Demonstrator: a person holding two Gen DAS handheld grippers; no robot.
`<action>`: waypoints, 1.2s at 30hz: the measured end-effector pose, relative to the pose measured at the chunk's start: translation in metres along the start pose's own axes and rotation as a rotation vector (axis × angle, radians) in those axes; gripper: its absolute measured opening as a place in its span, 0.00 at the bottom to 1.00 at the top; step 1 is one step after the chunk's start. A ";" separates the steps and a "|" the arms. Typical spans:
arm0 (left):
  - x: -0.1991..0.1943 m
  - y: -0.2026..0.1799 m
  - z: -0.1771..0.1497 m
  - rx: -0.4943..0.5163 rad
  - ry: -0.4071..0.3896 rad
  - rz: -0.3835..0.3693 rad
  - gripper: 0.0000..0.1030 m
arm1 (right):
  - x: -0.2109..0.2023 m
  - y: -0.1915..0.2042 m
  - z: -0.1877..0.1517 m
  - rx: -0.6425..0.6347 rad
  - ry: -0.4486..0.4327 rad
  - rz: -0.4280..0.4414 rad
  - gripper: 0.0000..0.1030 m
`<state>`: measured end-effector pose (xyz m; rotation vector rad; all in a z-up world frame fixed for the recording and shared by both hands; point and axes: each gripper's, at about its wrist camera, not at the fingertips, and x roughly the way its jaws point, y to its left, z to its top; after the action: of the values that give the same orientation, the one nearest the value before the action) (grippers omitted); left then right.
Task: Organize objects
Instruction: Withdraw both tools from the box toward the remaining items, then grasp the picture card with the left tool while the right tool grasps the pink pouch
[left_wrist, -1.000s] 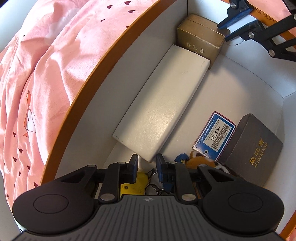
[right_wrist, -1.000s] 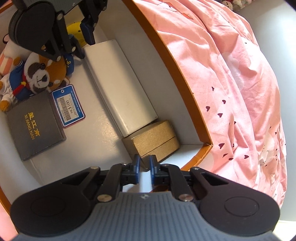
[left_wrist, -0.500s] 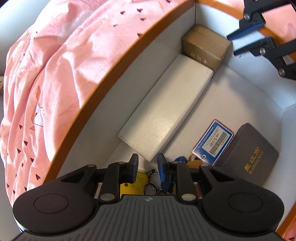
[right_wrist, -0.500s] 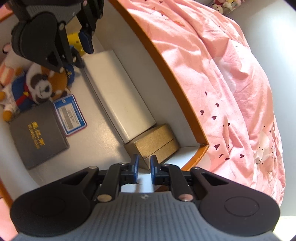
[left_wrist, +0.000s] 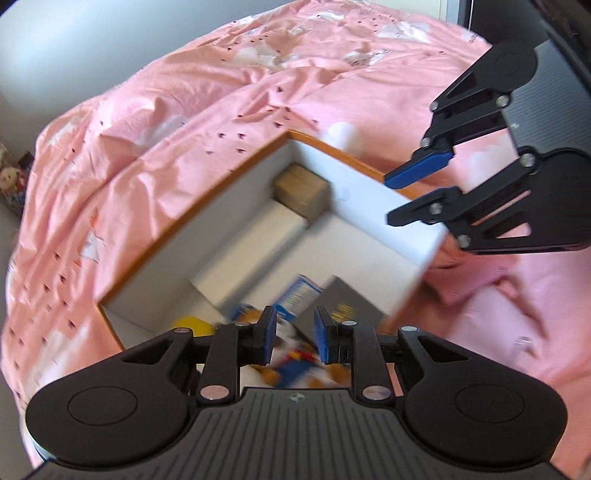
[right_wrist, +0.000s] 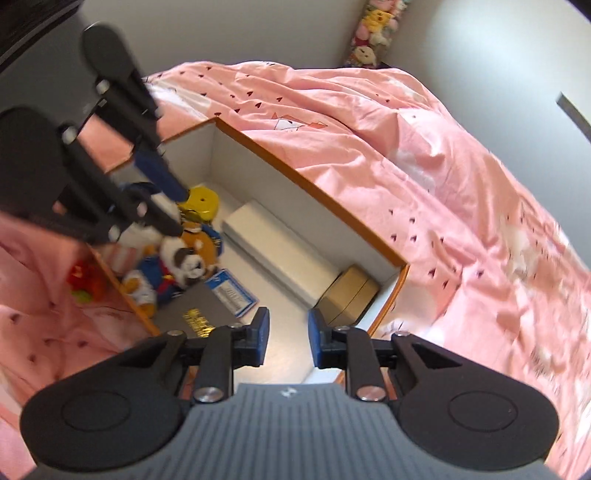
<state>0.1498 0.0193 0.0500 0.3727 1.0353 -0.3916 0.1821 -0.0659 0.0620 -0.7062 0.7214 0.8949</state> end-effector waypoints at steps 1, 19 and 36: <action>-0.004 -0.009 -0.007 -0.020 0.001 -0.029 0.26 | -0.006 0.005 -0.005 0.034 0.007 -0.002 0.23; 0.069 -0.074 -0.074 -0.461 0.109 -0.173 0.67 | -0.015 0.051 -0.153 0.644 0.207 -0.080 0.32; 0.107 -0.087 -0.085 -0.527 0.196 -0.162 0.76 | -0.010 0.034 -0.176 0.785 0.188 0.031 0.32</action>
<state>0.0934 -0.0307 -0.0933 -0.1501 1.3185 -0.2156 0.1041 -0.1935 -0.0369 -0.0758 1.1591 0.5033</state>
